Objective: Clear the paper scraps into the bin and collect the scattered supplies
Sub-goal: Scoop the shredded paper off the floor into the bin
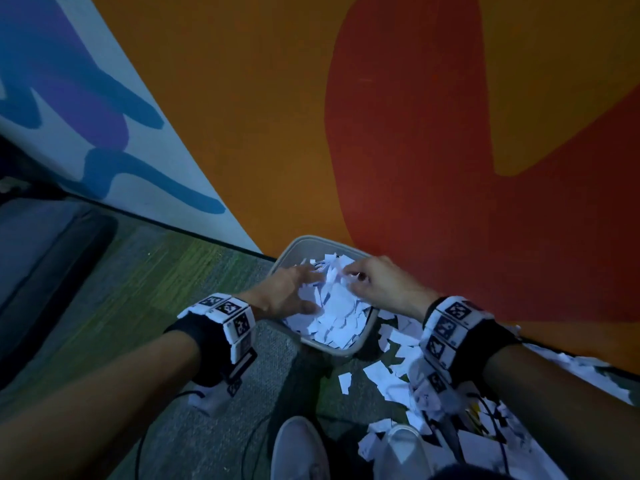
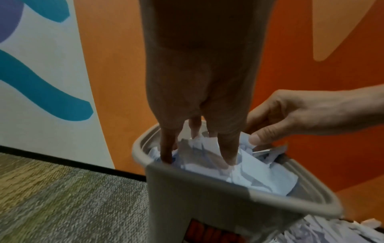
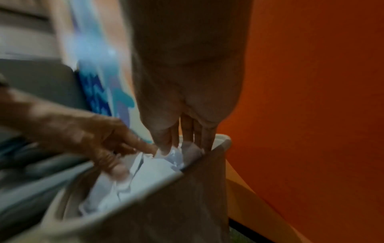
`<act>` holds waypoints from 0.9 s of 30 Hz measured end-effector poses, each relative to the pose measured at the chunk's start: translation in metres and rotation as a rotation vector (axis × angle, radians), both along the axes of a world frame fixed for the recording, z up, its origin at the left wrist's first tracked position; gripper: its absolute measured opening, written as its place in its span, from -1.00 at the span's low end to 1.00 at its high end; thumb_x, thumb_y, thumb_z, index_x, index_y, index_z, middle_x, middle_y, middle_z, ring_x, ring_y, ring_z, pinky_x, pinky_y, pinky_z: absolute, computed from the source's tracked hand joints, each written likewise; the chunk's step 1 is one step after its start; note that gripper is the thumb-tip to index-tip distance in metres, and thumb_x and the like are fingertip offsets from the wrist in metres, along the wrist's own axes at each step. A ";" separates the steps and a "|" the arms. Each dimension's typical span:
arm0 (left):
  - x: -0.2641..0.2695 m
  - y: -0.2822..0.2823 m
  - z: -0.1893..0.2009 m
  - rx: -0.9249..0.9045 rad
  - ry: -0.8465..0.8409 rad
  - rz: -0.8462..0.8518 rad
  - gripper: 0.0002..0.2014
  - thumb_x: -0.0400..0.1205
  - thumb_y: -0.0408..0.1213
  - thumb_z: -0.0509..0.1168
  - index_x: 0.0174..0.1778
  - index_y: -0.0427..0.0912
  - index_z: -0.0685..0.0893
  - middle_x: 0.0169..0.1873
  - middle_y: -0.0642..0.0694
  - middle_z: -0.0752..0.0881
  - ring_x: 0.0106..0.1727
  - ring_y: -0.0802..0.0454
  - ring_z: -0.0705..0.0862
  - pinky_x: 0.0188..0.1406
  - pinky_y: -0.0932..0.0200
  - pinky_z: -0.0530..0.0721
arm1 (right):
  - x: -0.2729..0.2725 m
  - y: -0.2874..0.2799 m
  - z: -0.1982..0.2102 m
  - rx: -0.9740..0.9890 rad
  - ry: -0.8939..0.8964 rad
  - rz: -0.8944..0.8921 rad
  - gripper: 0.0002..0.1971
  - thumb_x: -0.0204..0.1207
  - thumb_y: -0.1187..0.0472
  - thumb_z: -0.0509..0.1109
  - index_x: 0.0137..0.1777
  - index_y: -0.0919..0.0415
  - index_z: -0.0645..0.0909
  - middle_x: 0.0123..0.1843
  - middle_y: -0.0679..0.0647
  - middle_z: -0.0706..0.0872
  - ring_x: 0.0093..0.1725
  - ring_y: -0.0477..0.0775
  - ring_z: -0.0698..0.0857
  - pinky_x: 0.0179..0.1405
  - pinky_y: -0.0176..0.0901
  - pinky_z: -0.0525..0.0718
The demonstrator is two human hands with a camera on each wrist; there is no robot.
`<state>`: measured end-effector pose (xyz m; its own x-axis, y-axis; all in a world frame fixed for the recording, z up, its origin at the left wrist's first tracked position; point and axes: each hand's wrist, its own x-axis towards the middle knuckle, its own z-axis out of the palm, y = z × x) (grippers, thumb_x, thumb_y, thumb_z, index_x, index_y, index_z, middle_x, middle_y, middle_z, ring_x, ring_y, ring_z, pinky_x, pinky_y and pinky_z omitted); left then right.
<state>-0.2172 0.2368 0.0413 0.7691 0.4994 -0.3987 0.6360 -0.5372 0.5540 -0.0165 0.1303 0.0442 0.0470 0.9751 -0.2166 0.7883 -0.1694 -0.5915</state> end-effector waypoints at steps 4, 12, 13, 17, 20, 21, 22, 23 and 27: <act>0.004 0.000 -0.021 -0.013 0.033 0.027 -0.43 0.56 -0.05 0.52 0.48 -0.15 0.62 0.54 -0.06 0.52 0.53 -0.05 0.48 0.47 0.16 0.40 | -0.013 0.009 -0.018 -0.133 -0.237 0.168 -0.81 0.52 0.16 0.36 -0.04 0.27 0.71 0.00 0.20 0.80 0.04 0.20 0.74 0.00 0.04 0.71; 0.014 0.007 0.008 0.118 -0.057 0.022 -0.66 0.60 -0.21 0.47 0.30 -0.14 0.73 0.31 -0.08 0.71 0.25 0.02 0.65 0.21 0.18 0.58 | 0.009 -0.001 -0.009 -0.032 -0.101 0.078 -0.72 0.61 0.12 0.38 0.23 0.20 0.75 0.28 0.06 0.76 0.22 0.05 0.71 0.21 -0.10 0.65; 0.018 0.008 0.017 0.166 -0.076 0.010 -0.67 0.60 -0.19 0.46 0.29 -0.11 0.74 0.32 -0.06 0.70 0.25 0.04 0.64 0.26 0.11 0.60 | 0.015 -0.006 -0.004 0.012 -0.079 0.053 -0.70 0.62 0.08 0.40 0.28 0.17 0.73 0.32 0.05 0.73 0.23 0.02 0.71 0.18 -0.15 0.63; 0.043 -0.002 0.051 0.211 -0.119 -0.044 -0.60 0.60 -0.03 0.46 0.34 -0.02 0.68 0.32 0.01 0.72 0.19 0.02 0.73 0.09 0.11 0.69 | 0.040 -0.034 0.013 0.101 0.004 -0.037 -0.74 0.59 0.04 0.46 0.20 0.11 0.77 0.18 -0.02 0.78 0.07 -0.08 0.73 0.06 -0.15 0.68; 0.075 -0.026 0.069 0.195 -0.103 -0.160 -0.37 0.56 0.12 0.46 0.53 0.00 0.53 0.40 0.06 0.66 0.27 0.06 0.70 0.04 0.18 0.64 | 0.061 -0.066 0.025 0.083 0.004 -0.101 -0.78 0.58 0.05 0.46 0.16 0.06 0.78 0.16 -0.09 0.76 0.12 -0.08 0.70 0.11 -0.10 0.66; 0.085 -0.035 0.073 0.192 -0.095 -0.195 -0.34 0.56 0.12 0.47 0.56 -0.01 0.50 0.42 0.07 0.63 0.32 0.08 0.67 0.04 0.24 0.58 | 0.069 -0.077 0.026 0.067 0.000 -0.122 -0.77 0.59 0.05 0.46 0.18 0.07 0.77 0.16 -0.09 0.76 0.13 -0.07 0.69 0.14 -0.08 0.66; 0.096 -0.043 0.074 0.191 -0.088 -0.229 -0.33 0.57 0.11 0.47 0.57 -0.02 0.48 0.42 0.08 0.63 0.35 0.09 0.65 0.04 0.29 0.52 | 0.078 -0.088 0.027 0.048 -0.012 -0.146 -0.76 0.59 0.05 0.46 0.19 0.07 0.77 0.17 -0.07 0.76 0.14 -0.05 0.68 0.15 -0.05 0.66; 0.108 -0.053 0.074 0.180 -0.089 -0.263 -0.34 0.57 0.09 0.47 0.57 -0.02 0.49 0.41 0.07 0.63 0.35 0.10 0.64 0.07 0.31 0.49 | 0.089 -0.101 0.026 0.036 -0.020 -0.172 -0.76 0.59 0.05 0.45 0.19 0.08 0.77 0.16 -0.06 0.77 0.14 -0.04 0.69 0.15 -0.04 0.67; 0.155 -0.091 0.049 0.105 -0.090 -0.315 -0.39 0.56 0.03 0.49 0.51 -0.05 0.55 0.38 0.00 0.67 0.35 0.05 0.64 0.27 0.22 0.56 | 0.139 -0.157 0.002 -0.067 -0.023 -0.343 -0.81 0.55 0.06 0.48 0.07 0.11 0.81 0.01 0.05 0.84 0.02 0.03 0.76 0.03 -0.06 0.69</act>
